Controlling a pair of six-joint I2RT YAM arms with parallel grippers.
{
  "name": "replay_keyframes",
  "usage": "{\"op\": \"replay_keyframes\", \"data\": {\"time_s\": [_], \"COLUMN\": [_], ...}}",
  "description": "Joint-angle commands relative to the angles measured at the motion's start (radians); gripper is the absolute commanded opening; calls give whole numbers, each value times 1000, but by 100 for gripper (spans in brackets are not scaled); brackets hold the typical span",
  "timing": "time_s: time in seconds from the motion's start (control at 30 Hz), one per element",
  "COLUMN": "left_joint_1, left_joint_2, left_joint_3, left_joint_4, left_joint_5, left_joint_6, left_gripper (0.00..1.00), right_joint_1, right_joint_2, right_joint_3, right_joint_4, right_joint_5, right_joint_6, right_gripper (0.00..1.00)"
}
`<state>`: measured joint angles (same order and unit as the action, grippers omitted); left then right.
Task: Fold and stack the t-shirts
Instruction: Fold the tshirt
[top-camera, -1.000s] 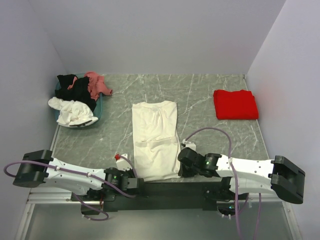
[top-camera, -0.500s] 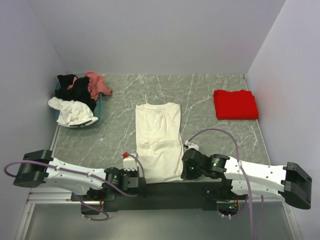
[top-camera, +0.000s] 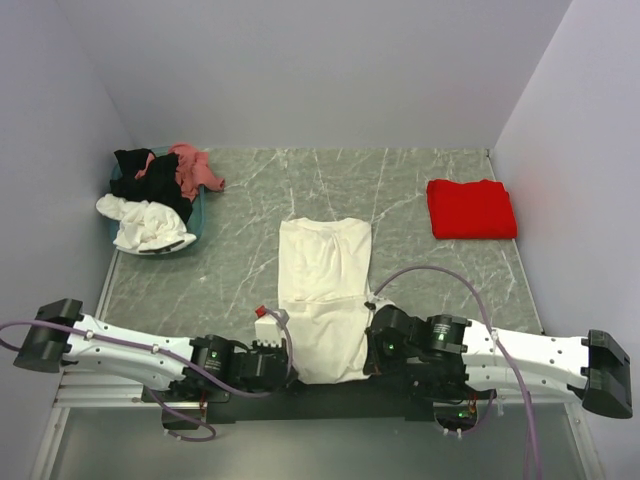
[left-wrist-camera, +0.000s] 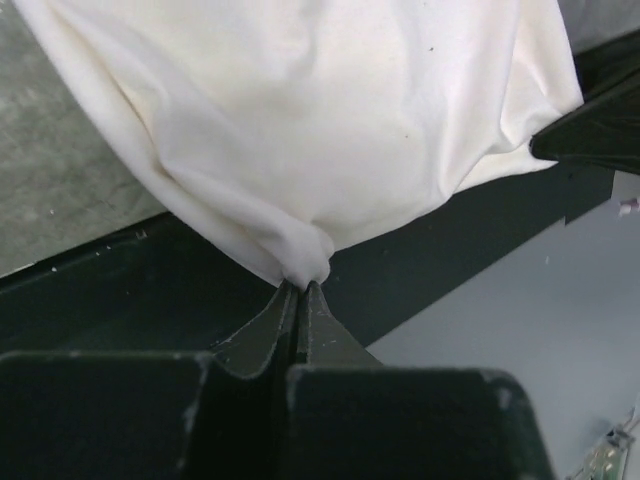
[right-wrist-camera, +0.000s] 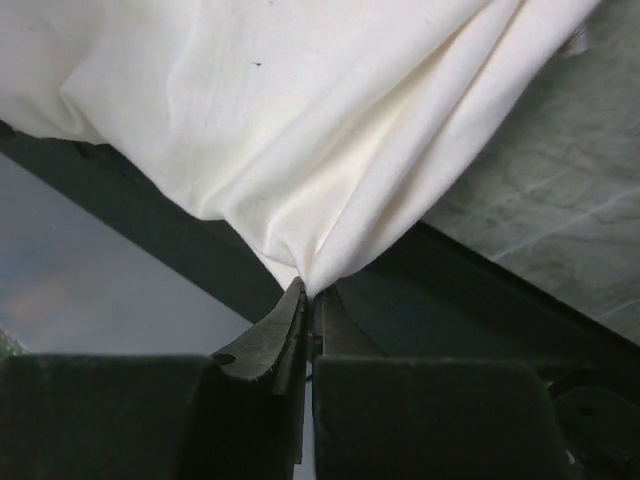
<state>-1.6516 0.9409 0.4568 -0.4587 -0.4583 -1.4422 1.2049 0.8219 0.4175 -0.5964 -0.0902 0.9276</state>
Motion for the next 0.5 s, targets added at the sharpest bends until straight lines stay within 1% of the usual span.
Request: {"op": "replay_keyframes", "data": {"time_s": [0.0,0.1,0.23,0.27,0.33,0.4,0.43,0.47], "left_joint_1": [-23,-43,-53,-51,-24,10,36,53], "left_joint_2": [-4,-24,-76,-83,-99,-106,-122,-132], "left_joint_3": [43,60,72,66,33,17,17,26], "left_joint_4": [46,-7,-46,-40,3,9,15,21], "left_joint_5": [36,8,-77,-133,-163,-206,-224,-258], "left_joint_6": [23,-6,-29,-30,-37,-32,-17,37], "left_gripper": [0,0,0,0,0,0,0,0], "right_joint_1": [31,59,61,59,53,42,35,12], "right_joint_2": [-42,-82,-127,-133,-116,-55,-31,20], "right_joint_3": [23,49,111,119,144,168,199,216], "right_joint_4": [-28,-65,-140,-132,-103,-80,-63,-45], "right_joint_5": [-48,-36,67,108,156,216,234,263], "right_joint_6": [17,34,48,47,30,7,-7,-45], "right_gripper": [0,0,0,0,0,0,0,0]}}
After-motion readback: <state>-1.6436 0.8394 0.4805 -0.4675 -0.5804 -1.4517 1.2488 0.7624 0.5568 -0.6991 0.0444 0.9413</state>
